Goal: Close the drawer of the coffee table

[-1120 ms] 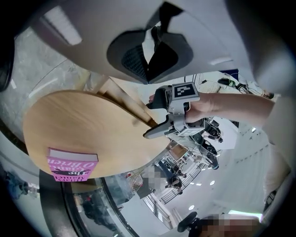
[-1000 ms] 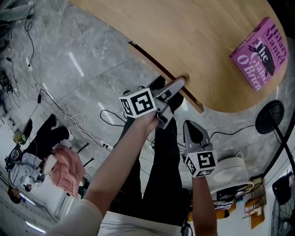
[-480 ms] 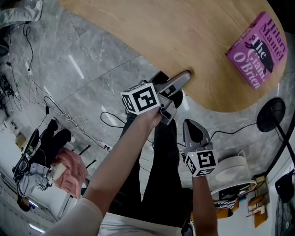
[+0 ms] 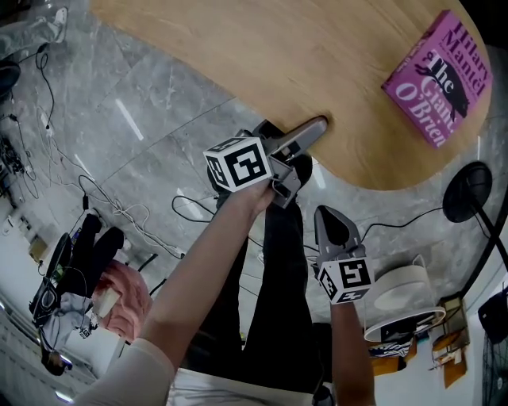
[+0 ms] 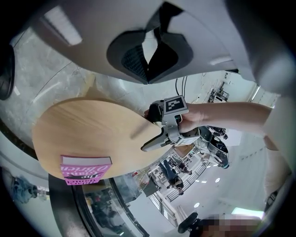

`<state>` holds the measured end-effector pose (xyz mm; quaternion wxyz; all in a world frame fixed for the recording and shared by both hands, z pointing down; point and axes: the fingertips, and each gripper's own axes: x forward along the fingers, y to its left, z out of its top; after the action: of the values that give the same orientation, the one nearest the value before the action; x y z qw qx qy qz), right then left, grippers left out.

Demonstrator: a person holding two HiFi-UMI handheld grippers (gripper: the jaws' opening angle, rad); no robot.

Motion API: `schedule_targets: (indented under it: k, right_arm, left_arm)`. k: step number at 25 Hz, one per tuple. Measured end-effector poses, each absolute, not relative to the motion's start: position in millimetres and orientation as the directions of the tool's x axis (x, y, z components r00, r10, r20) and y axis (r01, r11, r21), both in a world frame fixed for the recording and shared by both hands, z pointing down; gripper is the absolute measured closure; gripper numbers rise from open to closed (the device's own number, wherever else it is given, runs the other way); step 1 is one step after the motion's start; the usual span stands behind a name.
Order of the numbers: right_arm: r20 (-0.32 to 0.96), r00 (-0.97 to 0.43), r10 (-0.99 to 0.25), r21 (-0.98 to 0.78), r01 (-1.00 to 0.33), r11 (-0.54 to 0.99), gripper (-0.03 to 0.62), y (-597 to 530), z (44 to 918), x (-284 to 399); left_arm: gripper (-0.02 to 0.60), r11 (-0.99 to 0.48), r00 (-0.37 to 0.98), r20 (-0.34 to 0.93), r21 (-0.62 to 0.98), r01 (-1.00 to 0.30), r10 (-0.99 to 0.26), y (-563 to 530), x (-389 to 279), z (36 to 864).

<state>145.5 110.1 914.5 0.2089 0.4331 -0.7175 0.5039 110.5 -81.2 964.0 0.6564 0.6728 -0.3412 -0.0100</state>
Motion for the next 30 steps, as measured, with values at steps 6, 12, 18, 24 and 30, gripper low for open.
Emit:
schedule_targets:
  k: [6, 12, 18, 24, 30]
  right_arm:
    - [0.742, -0.525, -0.417, -0.532, -0.839, 0.108, 0.583, 113, 917, 145]
    - [0.744, -0.512, -0.430, -0.518, -0.848, 0.113, 0.583, 110, 904, 143]
    - [0.736, -0.504, -0.451, -0.502, -0.854, 0.136, 0.583, 100, 881, 136]
    - [0.726, -0.507, -0.465, -0.483, -0.857, 0.181, 0.583, 90, 845, 122]
    - [0.708, -0.497, -0.502, -0.452, -0.865, 0.219, 0.583, 77, 794, 121]
  left_arm:
    - [0.061, 0.044, 0.778, 0.430, 0.885, -0.464, -0.459, -78, 111, 966]
    - [0.063, 0.016, 0.786, 0.466, 0.863, -0.504, -0.407, -64, 106, 965]
    - [0.063, -0.026, 0.773, 0.527, 0.820, -0.572, -0.353, -49, 81, 953]
    - [0.067, -0.120, 0.770, 0.562, 0.779, -0.615, -0.302, -29, 60, 916]
    - [0.072, -0.175, 0.778, 0.521, 0.780, -0.601, -0.350, -42, 52, 848]
